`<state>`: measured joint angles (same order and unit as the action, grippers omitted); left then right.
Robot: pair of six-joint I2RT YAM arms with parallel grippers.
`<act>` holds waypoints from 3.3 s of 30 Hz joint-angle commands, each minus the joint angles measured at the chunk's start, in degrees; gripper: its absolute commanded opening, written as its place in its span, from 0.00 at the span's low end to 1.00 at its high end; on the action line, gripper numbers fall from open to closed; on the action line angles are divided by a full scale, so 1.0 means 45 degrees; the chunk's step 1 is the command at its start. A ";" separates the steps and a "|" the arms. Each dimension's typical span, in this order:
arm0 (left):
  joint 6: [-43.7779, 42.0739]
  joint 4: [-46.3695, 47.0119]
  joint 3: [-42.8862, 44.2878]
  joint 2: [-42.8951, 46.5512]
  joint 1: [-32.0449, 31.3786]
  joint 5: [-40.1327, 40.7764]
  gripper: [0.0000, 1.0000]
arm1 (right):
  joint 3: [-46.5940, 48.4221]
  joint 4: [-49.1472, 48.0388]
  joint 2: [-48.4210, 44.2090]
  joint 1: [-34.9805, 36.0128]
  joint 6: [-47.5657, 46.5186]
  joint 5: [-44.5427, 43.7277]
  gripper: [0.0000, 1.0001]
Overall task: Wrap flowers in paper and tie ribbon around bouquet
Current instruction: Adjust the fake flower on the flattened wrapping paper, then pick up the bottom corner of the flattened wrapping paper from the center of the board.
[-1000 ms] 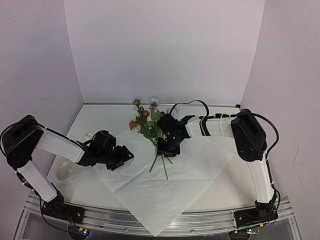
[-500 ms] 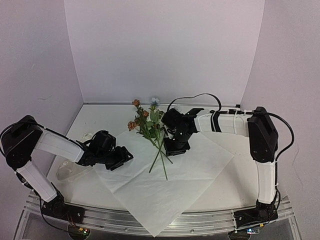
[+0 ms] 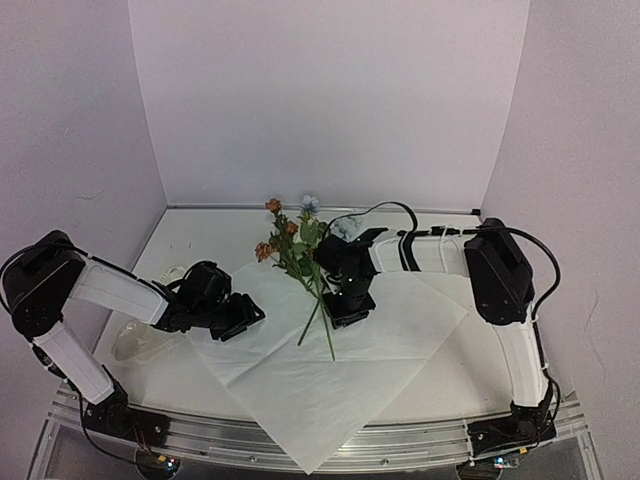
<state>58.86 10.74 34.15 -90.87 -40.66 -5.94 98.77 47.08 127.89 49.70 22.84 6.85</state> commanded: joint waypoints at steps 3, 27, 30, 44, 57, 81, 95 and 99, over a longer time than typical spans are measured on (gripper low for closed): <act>0.0603 0.0071 -0.0118 -0.0103 0.0052 -0.0072 0.60 | 0.0270 0.0392 -0.0236 0.0249 0.0133 -0.0081 0.08; 0.1310 0.0487 -0.0192 -0.0501 0.0072 0.0162 0.56 | -0.2402 -0.0500 -0.2207 0.1186 0.2843 0.1650 0.04; 0.1136 0.0470 -0.0131 -0.0435 0.0072 0.0102 0.55 | -0.2478 -0.0432 -0.2647 0.1192 0.2500 0.1560 0.14; -0.1229 -0.2088 0.1065 0.2322 -0.0651 0.0369 0.70 | -0.5584 -0.0240 -0.7053 0.2762 0.1778 0.0133 0.72; -0.1555 -0.5607 0.0321 0.6137 0.0151 0.2553 0.77 | -0.3876 -0.0127 -0.4807 0.8659 -0.2436 -0.2573 0.86; -0.3011 -0.7739 0.1952 0.7567 0.2725 0.2524 0.76 | -0.0602 0.0815 -0.0344 1.0495 -0.2251 -0.2527 0.80; -0.3278 -0.7402 0.2014 0.7336 0.2728 0.2055 0.67 | -0.1543 0.0829 -0.2519 0.9662 -0.3218 -0.3200 0.00; -0.3194 -0.7192 0.1916 0.7402 0.2728 0.1756 0.64 | -0.1445 0.1281 -0.3145 0.8896 -0.3917 -0.3334 0.00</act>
<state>44.93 -24.01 40.84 -57.80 -28.67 3.55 91.74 50.31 119.72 93.16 8.79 -5.37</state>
